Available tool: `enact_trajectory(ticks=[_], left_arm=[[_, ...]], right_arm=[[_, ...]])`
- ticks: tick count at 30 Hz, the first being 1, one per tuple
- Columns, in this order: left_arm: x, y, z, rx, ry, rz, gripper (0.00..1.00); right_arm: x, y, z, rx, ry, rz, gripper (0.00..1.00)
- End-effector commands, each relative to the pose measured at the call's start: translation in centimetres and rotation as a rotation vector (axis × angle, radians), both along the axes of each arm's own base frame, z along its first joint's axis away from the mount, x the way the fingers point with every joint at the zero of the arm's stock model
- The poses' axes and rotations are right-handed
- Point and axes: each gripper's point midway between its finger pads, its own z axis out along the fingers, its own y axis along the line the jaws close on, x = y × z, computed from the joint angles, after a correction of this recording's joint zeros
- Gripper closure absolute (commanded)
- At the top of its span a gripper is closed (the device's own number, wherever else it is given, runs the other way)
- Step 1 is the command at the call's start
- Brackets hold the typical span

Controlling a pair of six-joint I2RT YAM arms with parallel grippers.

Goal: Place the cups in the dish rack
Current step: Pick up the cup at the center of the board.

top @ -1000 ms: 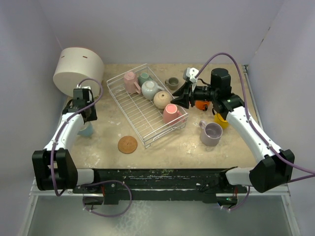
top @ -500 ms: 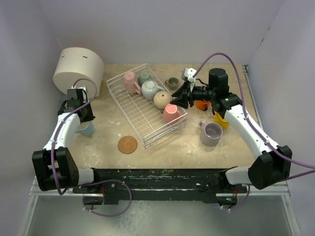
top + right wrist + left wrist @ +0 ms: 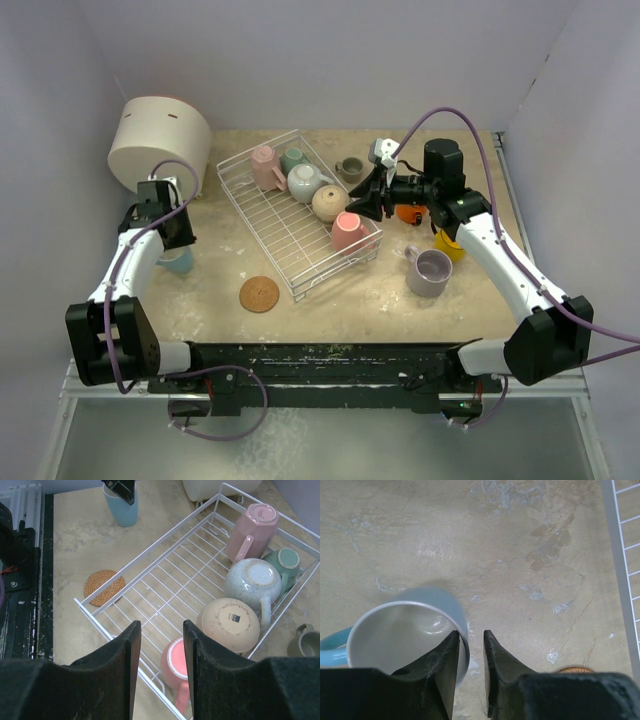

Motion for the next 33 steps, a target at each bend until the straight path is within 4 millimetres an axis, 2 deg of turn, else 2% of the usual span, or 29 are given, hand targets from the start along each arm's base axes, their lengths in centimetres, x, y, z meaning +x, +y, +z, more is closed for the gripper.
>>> enact_trajectory(ticks=[1, 7, 14, 15, 18, 24, 33], left_arm=[[0.5, -0.4, -0.4, -0.040, 0.000, 0.011, 0.72], [0.4, -0.6, -0.9, -0.056, 0.020, 0.009, 0.74], [0.5, -0.7, -0.1, -0.053, -0.004, -0.004, 1.00], [0.5, -0.8, 0.3, -0.054, -0.019, -0.003, 1.00], [0.8, -1.0, 2.4, -0.057, -0.096, -0.004, 1.00], [0.5, -2.6, 7.2, -0.133, -0.263, -0.021, 1.00], [-2.2, -6.9, 14.0, -0.354, -0.479, -0.071, 1.00]], right_arm=[[-0.2, 0.2, 0.5, 0.011, -0.035, 0.025, 0.58], [-0.2, 0.2, 0.5, 0.012, -0.034, 0.027, 0.58], [-0.3, 0.3, 0.5, 0.014, -0.032, 0.032, 0.58], [-0.3, 0.3, 0.5, 0.014, -0.032, 0.033, 0.58], [-0.4, 0.3, 0.5, 0.016, -0.029, 0.039, 0.58], [-0.8, 0.5, 0.3, 0.027, -0.019, 0.068, 0.58], [-1.5, 0.8, 0.1, 0.043, -0.025, 0.115, 0.57]])
